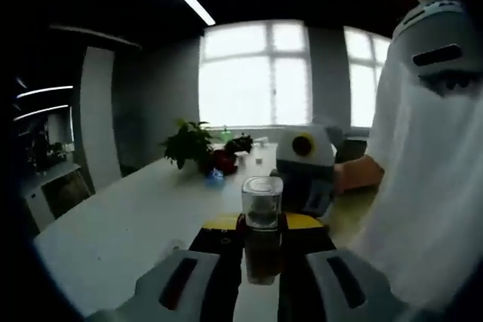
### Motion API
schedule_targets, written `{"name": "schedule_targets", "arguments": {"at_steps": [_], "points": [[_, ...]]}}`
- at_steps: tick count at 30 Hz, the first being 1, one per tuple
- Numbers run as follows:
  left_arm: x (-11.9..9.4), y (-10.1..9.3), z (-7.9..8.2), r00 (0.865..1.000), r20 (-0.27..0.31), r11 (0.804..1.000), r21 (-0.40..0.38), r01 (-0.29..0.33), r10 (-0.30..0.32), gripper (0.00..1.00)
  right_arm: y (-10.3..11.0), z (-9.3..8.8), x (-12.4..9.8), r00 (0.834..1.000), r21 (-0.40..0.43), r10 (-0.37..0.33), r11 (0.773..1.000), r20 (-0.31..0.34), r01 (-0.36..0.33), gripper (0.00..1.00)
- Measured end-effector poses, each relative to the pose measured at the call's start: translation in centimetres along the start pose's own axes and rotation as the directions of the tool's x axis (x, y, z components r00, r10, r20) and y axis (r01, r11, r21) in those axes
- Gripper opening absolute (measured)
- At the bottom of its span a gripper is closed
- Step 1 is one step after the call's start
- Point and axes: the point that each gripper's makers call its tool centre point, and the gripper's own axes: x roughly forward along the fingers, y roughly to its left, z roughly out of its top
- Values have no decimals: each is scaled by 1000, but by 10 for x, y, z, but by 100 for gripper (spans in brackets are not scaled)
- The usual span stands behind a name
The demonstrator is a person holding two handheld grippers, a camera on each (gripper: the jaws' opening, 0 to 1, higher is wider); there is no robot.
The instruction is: Arrange the skincare products in the storage area until every visible bottle or jar stands upright without overlapping.
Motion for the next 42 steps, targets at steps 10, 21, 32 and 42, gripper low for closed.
{"name": "schedule_targets", "arguments": {"at_steps": [10, 21, 32, 42], "points": [[20, -2, -21, 994, -105, 999, 39, -23, 27, 16, -16, -28, -4, 996, -49, -34, 998, -79, 30, 22], [44, 10, -61, 976, -203, 997, 14, -73, 74, 17, -33, -73, -2, 978, -62, -93, 995, -185, 82, 23], [62, 25, -109, 948, -299, 993, -9, -118, 110, 17, -48, -126, 3, 954, -34, -123, 992, -273, 119, 23], [78, 42, -152, 929, -344, 987, -38, -157, 135, 17, -61, -170, 7, 928, -10, -140, 989, -345, 146, 23]]}}
